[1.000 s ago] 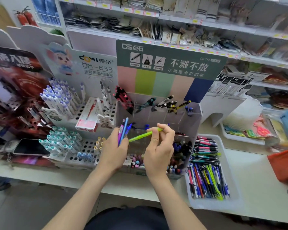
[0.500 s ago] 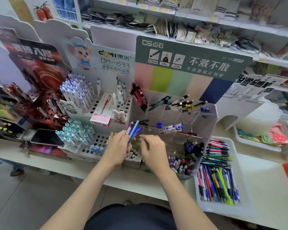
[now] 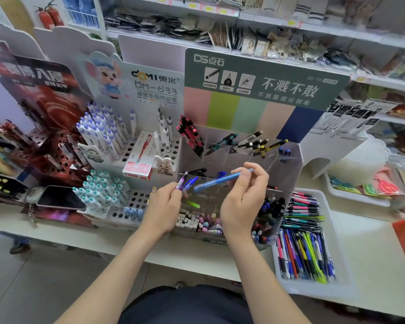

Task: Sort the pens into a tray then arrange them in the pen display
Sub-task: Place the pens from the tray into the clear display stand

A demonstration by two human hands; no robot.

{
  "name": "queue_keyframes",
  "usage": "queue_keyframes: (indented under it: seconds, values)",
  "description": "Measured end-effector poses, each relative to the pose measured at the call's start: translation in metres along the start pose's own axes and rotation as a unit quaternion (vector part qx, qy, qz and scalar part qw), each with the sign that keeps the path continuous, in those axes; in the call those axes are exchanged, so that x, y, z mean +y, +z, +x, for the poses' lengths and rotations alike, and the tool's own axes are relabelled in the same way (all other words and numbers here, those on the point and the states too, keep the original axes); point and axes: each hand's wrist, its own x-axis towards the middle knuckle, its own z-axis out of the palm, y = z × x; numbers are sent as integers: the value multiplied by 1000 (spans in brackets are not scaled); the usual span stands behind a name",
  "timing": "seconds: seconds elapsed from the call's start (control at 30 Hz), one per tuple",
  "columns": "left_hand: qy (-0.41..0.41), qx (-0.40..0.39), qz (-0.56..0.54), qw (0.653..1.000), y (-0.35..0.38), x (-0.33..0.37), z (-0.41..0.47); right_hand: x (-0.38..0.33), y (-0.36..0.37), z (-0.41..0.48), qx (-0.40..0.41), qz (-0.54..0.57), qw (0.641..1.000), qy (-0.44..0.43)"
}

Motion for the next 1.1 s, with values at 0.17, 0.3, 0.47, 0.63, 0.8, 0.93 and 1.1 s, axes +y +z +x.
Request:
queue_keyframes:
  seconds: [0.17, 0.3, 0.47, 0.63, 0.8, 0.93, 1.1]
  values:
    - [-2, 31, -18, 999, -2, 0, 0, 31, -5, -4, -128, -113, 982, -78]
    - [-8, 24, -31, 999, -3, 0, 0, 68, -5, -23, -299, -217, 925, -83]
    - [-10, 25, -38, 999, -4, -1, 0, 75, -8, -24, -294, -228, 923, -93]
    - [-14, 3, -59, 998, -4, 1, 0, 59, -10, -14, -108, -178, 968, -141]
    - [-13, -28, -63, 998, 3, -1, 3, 71, -25, -12, -206, -250, 931, -169]
    - [-15, -66, -81, 994, 9, 3, 3, 83, -32, -22, -306, -326, 883, -142]
    - [17, -94, -80, 992, 19, 9, 1, 45, -26, -16, -215, -238, 945, -65]
